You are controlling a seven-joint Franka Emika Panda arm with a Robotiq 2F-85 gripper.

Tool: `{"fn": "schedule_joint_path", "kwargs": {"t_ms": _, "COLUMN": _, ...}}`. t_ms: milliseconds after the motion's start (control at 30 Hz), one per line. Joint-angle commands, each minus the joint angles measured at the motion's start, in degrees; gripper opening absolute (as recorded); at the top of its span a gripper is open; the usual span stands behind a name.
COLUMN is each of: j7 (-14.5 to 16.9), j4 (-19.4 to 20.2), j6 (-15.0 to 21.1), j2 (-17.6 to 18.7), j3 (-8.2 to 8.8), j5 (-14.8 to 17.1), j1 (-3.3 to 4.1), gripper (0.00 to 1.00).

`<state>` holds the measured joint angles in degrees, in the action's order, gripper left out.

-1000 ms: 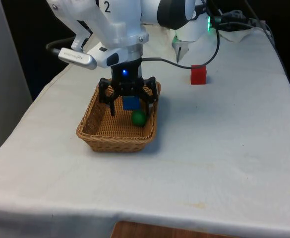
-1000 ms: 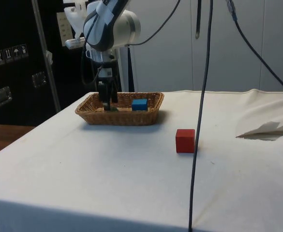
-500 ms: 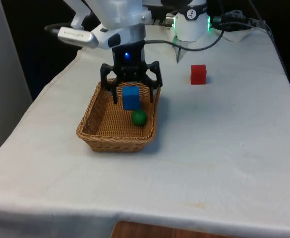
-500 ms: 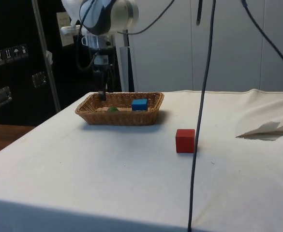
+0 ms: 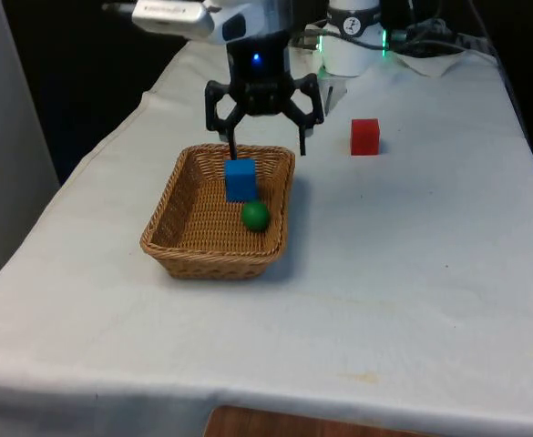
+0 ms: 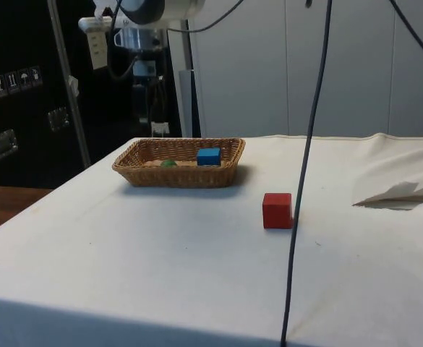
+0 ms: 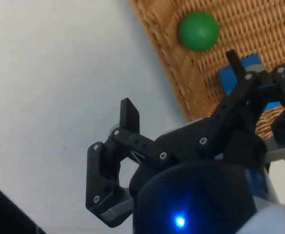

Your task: Place all non-red objects into the basket.

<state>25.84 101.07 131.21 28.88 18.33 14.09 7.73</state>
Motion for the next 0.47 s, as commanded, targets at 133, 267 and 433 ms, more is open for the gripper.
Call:
{"fn": "schedule_joint_path", "kwargs": {"t_ms": 133, "j7": -2.2, "j4": 1.5, "j6": -1.4, "j2": -3.2, "j3": -0.17, "j5": -1.3, "j1": 1.20, "gripper": 1.00}}
{"fn": "schedule_joint_path", "kwargs": {"t_ms": 267, "j7": -3.0, "j4": 2.0, "j6": -1.9, "j2": -4.2, "j3": -0.40, "j5": -1.7, "j1": 1.43, "gripper": 1.00}}
{"fn": "schedule_joint_path", "kwargs": {"t_ms": 433, "j7": -3.4, "j4": 2.3, "j6": -2.4, "j2": -5.4, "j3": -0.86, "j5": -1.2, "j1": 1.43, "gripper": 1.00}}
